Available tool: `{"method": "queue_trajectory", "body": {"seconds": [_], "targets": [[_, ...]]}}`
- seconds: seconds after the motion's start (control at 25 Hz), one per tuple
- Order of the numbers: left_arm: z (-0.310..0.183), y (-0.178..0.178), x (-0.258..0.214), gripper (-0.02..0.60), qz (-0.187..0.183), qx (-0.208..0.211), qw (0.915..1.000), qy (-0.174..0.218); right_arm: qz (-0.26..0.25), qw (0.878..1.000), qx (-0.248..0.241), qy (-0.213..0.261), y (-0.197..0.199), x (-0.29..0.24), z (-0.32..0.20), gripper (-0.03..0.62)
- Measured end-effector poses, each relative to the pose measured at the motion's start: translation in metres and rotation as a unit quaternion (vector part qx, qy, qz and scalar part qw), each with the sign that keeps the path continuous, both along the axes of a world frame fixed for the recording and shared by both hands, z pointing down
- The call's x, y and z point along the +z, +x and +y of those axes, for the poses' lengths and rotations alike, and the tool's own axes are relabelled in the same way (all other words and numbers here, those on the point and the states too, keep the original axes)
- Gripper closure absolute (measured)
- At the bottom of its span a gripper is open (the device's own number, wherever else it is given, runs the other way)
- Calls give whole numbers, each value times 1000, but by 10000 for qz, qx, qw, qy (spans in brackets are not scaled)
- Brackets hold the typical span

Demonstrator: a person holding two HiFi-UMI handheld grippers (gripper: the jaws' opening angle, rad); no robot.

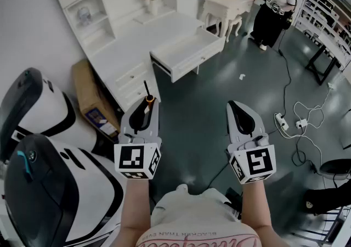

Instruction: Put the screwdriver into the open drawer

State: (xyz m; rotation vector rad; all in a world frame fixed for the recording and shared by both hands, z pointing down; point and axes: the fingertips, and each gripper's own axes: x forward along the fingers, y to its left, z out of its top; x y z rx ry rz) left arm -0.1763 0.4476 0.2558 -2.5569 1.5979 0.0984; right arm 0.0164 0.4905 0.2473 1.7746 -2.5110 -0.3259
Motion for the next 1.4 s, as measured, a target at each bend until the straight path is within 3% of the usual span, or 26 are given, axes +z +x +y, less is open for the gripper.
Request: {"method": "queue_trajectory", "body": {"seconds": [0.32,0.68,1.04,1.4], "targets": [[-6,-19,5,494,27,99,9999,-46,-3,10000,30,-87,-24,7,-8,594],[-39,-24,16,494,104,-4,9999,-126,-67,9999,61,-129,-21,17,-44,594],[-99,-8,19,494,92,-166,9997,-174,-150,9997,-114,-175,-9,20,-115,594],[-165,23,18,494,89,-435,9988,-193,-231,9989,-338,-230,29,24,-191,594]]}}
